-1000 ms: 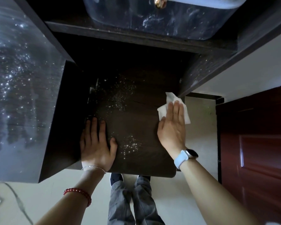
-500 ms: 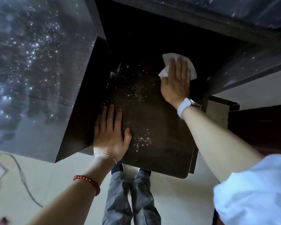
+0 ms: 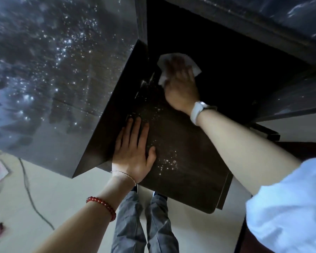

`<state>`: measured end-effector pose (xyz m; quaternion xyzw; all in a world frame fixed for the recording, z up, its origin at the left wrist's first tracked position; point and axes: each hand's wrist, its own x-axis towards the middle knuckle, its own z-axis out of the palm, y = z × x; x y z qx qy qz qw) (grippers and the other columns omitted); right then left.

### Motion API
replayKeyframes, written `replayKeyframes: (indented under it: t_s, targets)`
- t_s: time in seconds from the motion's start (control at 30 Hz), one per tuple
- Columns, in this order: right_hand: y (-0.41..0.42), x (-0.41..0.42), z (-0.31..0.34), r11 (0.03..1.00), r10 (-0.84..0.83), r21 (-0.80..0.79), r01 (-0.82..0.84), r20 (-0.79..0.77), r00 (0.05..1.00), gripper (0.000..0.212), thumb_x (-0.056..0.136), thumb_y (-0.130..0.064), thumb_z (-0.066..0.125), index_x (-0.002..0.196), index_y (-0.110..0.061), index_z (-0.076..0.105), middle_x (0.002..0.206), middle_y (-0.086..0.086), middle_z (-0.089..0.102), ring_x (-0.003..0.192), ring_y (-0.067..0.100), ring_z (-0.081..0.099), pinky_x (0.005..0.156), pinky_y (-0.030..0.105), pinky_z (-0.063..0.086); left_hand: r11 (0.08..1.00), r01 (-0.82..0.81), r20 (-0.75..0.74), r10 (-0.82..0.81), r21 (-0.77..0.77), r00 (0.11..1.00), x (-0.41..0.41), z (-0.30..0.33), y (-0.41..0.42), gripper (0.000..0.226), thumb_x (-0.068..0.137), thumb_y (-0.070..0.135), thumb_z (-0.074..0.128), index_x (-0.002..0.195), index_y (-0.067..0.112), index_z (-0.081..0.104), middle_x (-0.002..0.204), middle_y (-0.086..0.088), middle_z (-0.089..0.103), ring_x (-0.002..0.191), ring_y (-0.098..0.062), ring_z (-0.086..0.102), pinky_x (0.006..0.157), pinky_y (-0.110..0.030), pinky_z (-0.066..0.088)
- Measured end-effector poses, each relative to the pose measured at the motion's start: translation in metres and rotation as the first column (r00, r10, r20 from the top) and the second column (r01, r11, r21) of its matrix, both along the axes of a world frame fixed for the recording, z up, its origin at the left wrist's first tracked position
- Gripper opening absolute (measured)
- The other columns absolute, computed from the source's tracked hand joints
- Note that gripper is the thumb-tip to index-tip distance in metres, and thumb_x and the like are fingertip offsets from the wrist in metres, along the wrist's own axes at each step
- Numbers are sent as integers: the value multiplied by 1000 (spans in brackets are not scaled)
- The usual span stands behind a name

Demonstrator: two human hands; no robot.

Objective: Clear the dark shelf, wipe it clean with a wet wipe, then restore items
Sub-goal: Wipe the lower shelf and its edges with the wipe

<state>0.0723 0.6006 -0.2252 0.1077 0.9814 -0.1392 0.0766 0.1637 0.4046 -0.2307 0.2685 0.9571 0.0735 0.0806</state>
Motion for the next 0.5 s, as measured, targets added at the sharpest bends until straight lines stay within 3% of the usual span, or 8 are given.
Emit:
replayKeyframes:
  t_s: [0.13, 0.17, 0.23, 0.3, 0.33, 0.43, 0.5]
  targets:
    - [-19, 49, 9, 911, 405, -62, -407, -46, 913, 56, 93, -22, 29, 145, -9, 14, 154, 9, 9, 142, 21, 3, 112, 31, -8, 1000, 2, 8, -2, 0, 1000, 0, 1, 0, 61, 85, 42, 33, 135, 7, 34, 144, -19, 36, 135, -29, 19, 112, -38, 6]
    - [-5, 48, 11, 913, 398, -71, -403, -67, 915, 55, 91, -22, 26, 144, -9, 20, 154, 10, 15, 142, 23, 8, 113, 33, -4, 1000, -2, 7, 2, 2, 1000, -1, 2, 0, 61, 84, 41, 34, 135, 7, 35, 144, -19, 36, 135, -29, 19, 112, -37, 5]
    - [22, 26, 13, 972, 201, -111, -209, -74, 977, 51, 91, -20, 27, 140, -7, 30, 150, 15, 25, 139, 27, 18, 115, 36, 7, 1000, -5, -6, 6, 12, 1000, -1, 1, 1, 61, 83, 41, 35, 134, 7, 37, 144, -18, 36, 136, -28, 19, 112, -36, 4]
    - [26, -3, 9, 994, -5, -110, 3, -17, 1000, 53, 92, -14, 33, 143, -7, 20, 153, 13, 16, 141, 24, 10, 114, 33, 1, 1000, -5, -12, 5, 22, 1000, 0, 0, 0, 61, 83, 41, 35, 134, 7, 37, 144, -18, 36, 136, -28, 19, 112, -37, 5]
    - [15, -11, 6, 993, -35, -111, 32, -22, 999, 57, 91, -12, 34, 144, -5, 16, 153, 13, 13, 142, 23, 8, 113, 33, -1, 1000, -7, -17, 7, 28, 1000, -1, 0, 0, 61, 84, 41, 35, 134, 7, 37, 144, -18, 36, 136, -28, 19, 112, -38, 6]
    - [-21, 0, 1, 977, 16, -212, -41, -116, 993, 60, 82, -6, 35, 139, 6, 23, 147, 23, 25, 139, 32, 18, 115, 37, 3, 999, -5, -10, 5, 36, 1000, 0, 0, 0, 61, 84, 41, 35, 134, 7, 38, 144, -18, 36, 136, -28, 20, 112, -40, 10]
    - [-27, 24, 6, 957, 142, -233, -171, -137, 980, 55, 82, 0, 39, 136, 3, 32, 146, 22, 29, 138, 30, 21, 114, 33, -1, 1000, -5, -7, 5, 30, 1000, 0, 1, 0, 61, 85, 42, 34, 135, 8, 37, 144, -18, 37, 136, -29, 20, 111, -40, 11]
